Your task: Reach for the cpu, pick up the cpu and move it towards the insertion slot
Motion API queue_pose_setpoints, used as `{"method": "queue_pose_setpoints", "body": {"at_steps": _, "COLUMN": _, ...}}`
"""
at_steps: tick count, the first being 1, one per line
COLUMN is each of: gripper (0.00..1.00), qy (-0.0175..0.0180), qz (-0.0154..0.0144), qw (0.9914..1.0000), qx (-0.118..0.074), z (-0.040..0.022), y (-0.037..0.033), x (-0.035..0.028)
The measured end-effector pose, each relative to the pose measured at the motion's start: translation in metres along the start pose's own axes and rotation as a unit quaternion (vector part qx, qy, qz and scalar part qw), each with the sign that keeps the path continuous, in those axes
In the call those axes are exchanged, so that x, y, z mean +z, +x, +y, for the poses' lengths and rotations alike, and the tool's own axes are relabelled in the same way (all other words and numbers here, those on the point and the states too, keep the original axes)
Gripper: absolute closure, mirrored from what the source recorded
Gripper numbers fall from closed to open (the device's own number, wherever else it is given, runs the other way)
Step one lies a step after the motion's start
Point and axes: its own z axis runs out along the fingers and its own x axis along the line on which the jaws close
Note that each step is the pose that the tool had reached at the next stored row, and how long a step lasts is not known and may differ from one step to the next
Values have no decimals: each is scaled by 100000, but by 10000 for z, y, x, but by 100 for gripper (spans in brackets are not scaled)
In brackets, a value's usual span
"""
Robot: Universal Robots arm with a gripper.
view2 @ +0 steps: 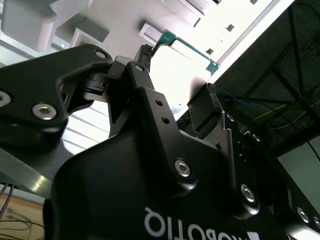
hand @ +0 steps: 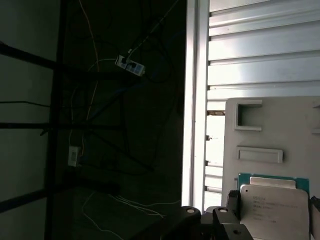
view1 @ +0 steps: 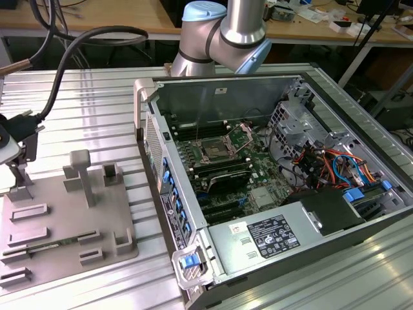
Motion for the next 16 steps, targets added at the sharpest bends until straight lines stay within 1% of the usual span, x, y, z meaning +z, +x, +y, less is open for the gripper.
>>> {"method": "queue_pose_setpoints", "body": {"at_steps": 3, "gripper": 45, "qy": 1, "qz": -1, "qw": 100000, "qx": 2, "z": 3, "y": 0, "x": -64}}
{"method": "queue_pose_setpoints", "body": {"at_steps": 8, "gripper": 45, "qy": 0, "qz": -1, "qw": 100000, "qx": -2, "z": 8, "y": 1, "x": -194}}
{"method": "queue_pose_setpoints", "body": {"at_steps": 10, "gripper": 45, "qy": 2, "qz": -2, "qw": 100000, "qx": 1, "z": 12, "y": 2, "x": -289}}
{"method": "queue_pose_setpoints", "body": {"at_steps": 12, "gripper": 45, "qy": -1, "qz": -5, "qw": 100000, "qx": -1, "z": 13, "y": 2, "x": -338}}
{"method": "queue_pose_setpoints", "body": {"at_steps": 14, "gripper": 45, "qy": -3, "qz": -5, "qw": 100000, "qx": 0, "z": 17, "y": 2, "x": -420}}
{"method": "queue_pose_setpoints", "body": {"at_steps": 16, "gripper": 45, "qy": 0, "qz": -3, "qw": 100000, "qx": 2, "z": 19, "y": 3, "x": -475}}
